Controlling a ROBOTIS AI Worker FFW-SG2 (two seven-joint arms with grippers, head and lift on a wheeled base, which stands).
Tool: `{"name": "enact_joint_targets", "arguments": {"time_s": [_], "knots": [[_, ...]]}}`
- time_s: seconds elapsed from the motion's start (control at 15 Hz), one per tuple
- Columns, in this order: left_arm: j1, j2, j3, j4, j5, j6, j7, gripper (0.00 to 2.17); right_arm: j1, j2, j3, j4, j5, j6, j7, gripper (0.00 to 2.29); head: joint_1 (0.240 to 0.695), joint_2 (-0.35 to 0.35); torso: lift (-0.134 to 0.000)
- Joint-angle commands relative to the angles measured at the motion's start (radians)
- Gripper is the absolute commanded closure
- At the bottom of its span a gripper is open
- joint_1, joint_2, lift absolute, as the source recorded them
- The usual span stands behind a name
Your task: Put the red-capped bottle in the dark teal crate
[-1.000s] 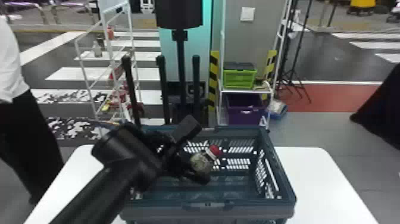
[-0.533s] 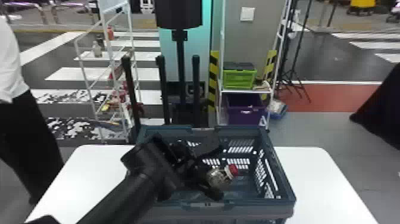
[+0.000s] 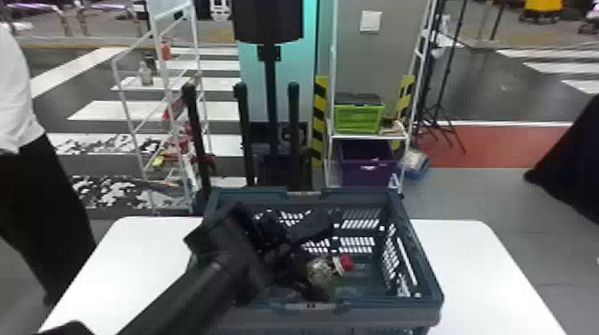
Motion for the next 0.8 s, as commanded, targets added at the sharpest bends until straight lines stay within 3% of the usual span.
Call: {"name": "enact_joint_targets", "arguments": {"time_s": [0.0,0.07,0.13,0.4,0.53,0.73], "knots": [[0.011,0.000,0.000,-0.030,-0.007,0.043,0.016,0.50,0.000,0.000,-0.002,0.000,-0.002,0.000,0.000,0.15,0.499,0.000,0.000],[0.021,0.003,0.000,-0.057,-0.008,0.083,0.025,0.05,0.000,0.000,-0.002,-0.001,-0.002,0.000,0.000,0.15,0.499,0.000,0.000],[0.025,0.008,0.000,-0.087,-0.008,0.104,0.027,0.00,0.002,0.000,-0.002,-0.003,-0.002,0.000,0.000,0.15,0.499,0.000,0.000],[0.090,0.069,0.040,-0.375,-0.008,0.328,0.071,0.02,0.005,0.000,-0.005,-0.003,-0.002,0.000,0.000,0.15,0.499,0.000,0.000],[0.149,0.107,0.150,-0.564,0.009,0.411,0.081,0.02,0.006,0.000,-0.006,-0.001,-0.002,0.000,0.000,0.15,0.499,0.000,0.000],[0.262,0.138,0.305,-0.818,0.056,0.518,0.110,0.02,0.006,0.002,-0.006,-0.003,-0.002,0.000,0.000,0.15,0.499,0.000,0.000]]}}
